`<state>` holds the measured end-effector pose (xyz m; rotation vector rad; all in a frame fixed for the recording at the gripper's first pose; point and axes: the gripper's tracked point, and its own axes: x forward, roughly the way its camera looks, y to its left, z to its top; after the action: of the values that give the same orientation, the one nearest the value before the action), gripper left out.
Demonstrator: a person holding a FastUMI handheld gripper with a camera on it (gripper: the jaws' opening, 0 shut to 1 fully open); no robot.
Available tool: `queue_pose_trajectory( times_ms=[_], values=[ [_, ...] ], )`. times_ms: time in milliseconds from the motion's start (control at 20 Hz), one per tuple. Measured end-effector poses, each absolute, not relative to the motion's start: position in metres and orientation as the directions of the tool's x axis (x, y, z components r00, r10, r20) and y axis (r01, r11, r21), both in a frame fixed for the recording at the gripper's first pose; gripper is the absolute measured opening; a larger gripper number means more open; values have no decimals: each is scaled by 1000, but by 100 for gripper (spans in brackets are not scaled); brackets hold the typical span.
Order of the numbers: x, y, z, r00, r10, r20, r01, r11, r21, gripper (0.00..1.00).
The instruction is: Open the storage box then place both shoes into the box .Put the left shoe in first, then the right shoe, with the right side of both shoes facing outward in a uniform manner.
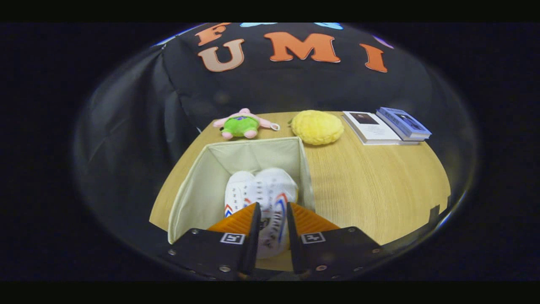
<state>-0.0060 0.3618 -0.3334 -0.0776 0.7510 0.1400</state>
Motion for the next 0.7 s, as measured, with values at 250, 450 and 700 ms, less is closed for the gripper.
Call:
queue_pose_trajectory(
  times_ms=[250,450,700],
  values=[
    [4,351,-299,762,120,-636,-161,987,-7,86],
    [19,327,-250,827,106,-553,-143,989,-24,98],
    [42,291,-164,914,73,-399,-108,992,-65,98]
  ],
)
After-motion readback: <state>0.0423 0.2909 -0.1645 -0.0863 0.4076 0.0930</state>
